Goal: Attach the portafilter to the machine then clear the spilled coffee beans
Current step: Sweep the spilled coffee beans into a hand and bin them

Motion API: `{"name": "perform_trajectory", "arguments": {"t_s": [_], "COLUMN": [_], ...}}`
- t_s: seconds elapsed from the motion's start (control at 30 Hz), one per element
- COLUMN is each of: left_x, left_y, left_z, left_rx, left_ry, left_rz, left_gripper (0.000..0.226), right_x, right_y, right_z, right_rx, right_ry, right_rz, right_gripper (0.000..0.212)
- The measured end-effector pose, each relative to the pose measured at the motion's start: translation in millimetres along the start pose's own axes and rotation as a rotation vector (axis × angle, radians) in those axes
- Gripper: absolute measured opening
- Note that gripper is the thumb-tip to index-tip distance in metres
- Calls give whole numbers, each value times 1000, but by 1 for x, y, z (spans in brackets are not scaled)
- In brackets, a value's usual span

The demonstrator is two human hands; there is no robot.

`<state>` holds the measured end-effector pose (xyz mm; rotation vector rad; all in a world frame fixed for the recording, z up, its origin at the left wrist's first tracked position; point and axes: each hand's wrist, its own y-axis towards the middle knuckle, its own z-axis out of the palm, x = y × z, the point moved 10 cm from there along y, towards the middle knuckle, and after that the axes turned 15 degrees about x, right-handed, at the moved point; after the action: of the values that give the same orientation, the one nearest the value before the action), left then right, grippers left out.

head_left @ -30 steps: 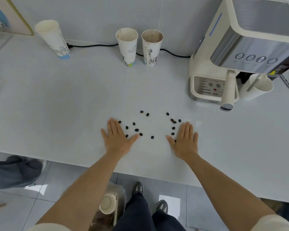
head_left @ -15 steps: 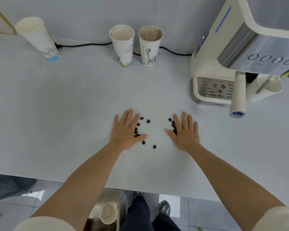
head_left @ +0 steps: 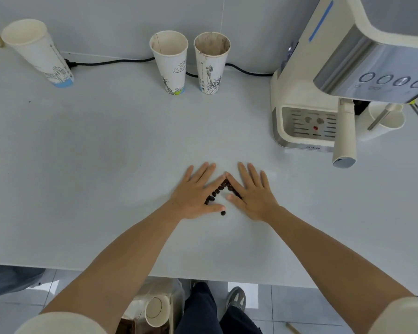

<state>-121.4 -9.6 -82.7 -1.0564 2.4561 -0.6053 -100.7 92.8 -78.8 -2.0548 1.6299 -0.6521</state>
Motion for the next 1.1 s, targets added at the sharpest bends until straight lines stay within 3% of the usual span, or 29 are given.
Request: {"name": "perform_trajectory", "arguments": {"t_s": [0.13,0.3,0.57,0.7,0.9,1.0,1.1], "left_x": [0,-9,-29,-30,-29,-25,-16], "left_y": [-11,-21,-30,-31,-32,-33,-42], "left_z": [6,17,26,24,25,24,18], "left_rx": [27,34,-17,-52,-23,15,-4], "left_ry": [26,37,-34,-104,-164,-330,-699], "left_rz": [36,12,-106,-151,-167,-113,-59], "left_gripper": [86,99,100,98,98,90,74], "right_x": [10,25,39,38,37,30,21], "right_y": [-9,-18,-22,-21,-21,-25,-36], "right_z": [8,19,30,33,32,26,13], "right_rx": [29,57,92,92,109,63,-48], "right_ry": [17,24,75,94,156,306,421], "right_rz": [-33,-46,7,54,29,-20,-67], "right_gripper": [99,80,90,68,81,70,67]}}
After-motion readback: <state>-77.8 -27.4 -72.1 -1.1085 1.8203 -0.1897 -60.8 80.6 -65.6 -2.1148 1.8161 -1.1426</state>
